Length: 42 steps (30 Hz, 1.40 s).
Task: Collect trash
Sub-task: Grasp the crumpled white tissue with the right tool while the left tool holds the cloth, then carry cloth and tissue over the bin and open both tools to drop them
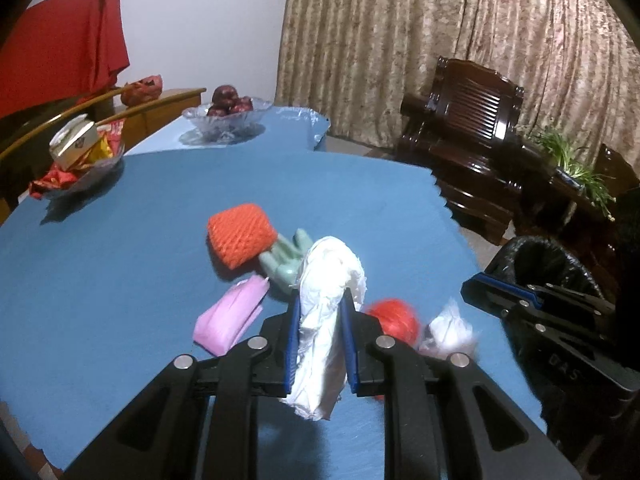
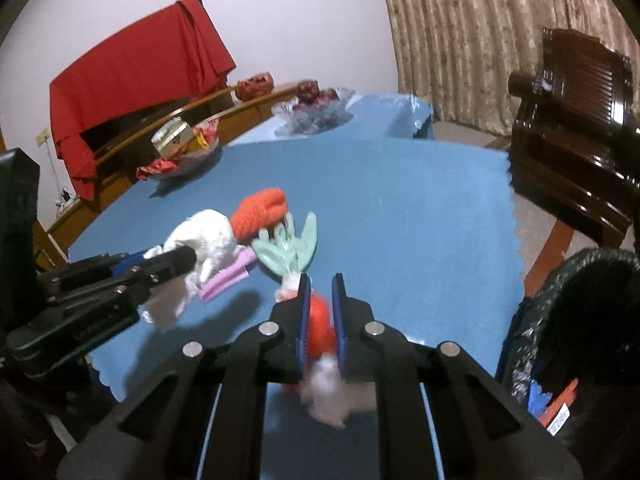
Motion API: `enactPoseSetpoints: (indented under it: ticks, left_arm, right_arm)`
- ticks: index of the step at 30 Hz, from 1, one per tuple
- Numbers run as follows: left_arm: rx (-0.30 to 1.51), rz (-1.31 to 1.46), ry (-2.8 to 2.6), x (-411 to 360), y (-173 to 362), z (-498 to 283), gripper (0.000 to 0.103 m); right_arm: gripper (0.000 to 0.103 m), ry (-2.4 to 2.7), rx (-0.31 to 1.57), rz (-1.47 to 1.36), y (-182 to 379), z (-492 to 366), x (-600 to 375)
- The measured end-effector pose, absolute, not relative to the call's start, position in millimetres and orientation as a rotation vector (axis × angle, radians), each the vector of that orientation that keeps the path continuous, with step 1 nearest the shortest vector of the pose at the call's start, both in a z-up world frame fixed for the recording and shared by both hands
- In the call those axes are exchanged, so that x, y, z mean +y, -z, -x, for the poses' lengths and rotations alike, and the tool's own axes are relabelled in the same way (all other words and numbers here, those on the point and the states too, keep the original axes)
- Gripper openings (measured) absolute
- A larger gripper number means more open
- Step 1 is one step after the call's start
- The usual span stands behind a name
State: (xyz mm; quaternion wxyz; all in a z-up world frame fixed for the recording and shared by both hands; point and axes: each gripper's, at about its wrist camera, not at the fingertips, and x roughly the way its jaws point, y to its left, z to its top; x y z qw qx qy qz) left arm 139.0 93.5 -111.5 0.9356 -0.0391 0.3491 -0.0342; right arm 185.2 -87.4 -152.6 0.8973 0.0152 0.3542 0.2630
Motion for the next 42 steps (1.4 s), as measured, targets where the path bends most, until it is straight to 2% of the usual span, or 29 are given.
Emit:
enactPoseSetpoints:
  ticks: [5, 6, 7, 8, 13, 20, 26, 27, 30, 31, 36, 42]
  left_arm:
    - [0.737, 0.082, 0.070, 96.3, 122.6, -138.1, 0.019]
    - [0.740, 0.082, 0.071, 95.8, 124.1, -137.1, 0.019]
    - [0.744, 0.081, 0.074, 95.5, 126.1, -135.7, 0.019]
    - [0.746, 0.079, 0.076, 94.9, 127.1, -134.9, 0.019]
    - [0.749, 0.079, 0.081, 93.2, 131.7, -129.7, 0.019]
    - [0.759, 0.077, 0.087, 90.7, 137.8, -128.3, 0.019]
    - [0.765, 0.076, 0.084, 90.8, 141.2, -128.0, 0.019]
    - [0.766, 0.076, 0.083, 91.0, 142.0, -128.2, 0.019]
    - [0.769, 0.079, 0.079, 92.1, 142.9, -129.3, 0.019]
    - [0.770, 0.080, 0.078, 92.9, 142.8, -129.8, 0.019]
    - [0.765, 0.077, 0.080, 91.4, 139.6, -129.6, 0.019]
    - [0.730, 0.065, 0.106, 77.0, 119.1, -128.8, 0.019]
  right_arm:
    - [0.017, -0.548, 0.789, -0.021, 168.0, -179.6, -91.0]
    - [0.026, -0.545, 0.794, -0.017, 169.6, -177.6, -92.1]
    - [0.040, -0.536, 0.797, -0.013, 171.0, -175.0, -94.2]
    - [0.045, -0.530, 0.798, -0.011, 172.1, -172.6, -96.8]
    - [0.054, -0.495, 0.824, 0.002, 185.7, -163.2, -104.3]
    - [0.056, -0.455, 0.854, 0.018, 203.9, -169.1, -106.1]
    - [0.055, -0.460, 0.902, 0.057, 223.8, -177.6, -96.2]
    - [0.046, -0.466, 0.915, 0.063, 227.7, -178.7, -94.0]
    - [0.028, -0.471, 0.909, 0.086, 228.6, -177.5, -89.7]
    - [0.019, -0.485, 0.907, 0.087, 227.6, -177.7, -89.1]
    - [0.014, -0.508, 0.872, 0.084, 212.4, -173.2, -90.0]
    - [0.014, -0.496, 0.753, 0.036, 160.5, -163.1, -109.7]
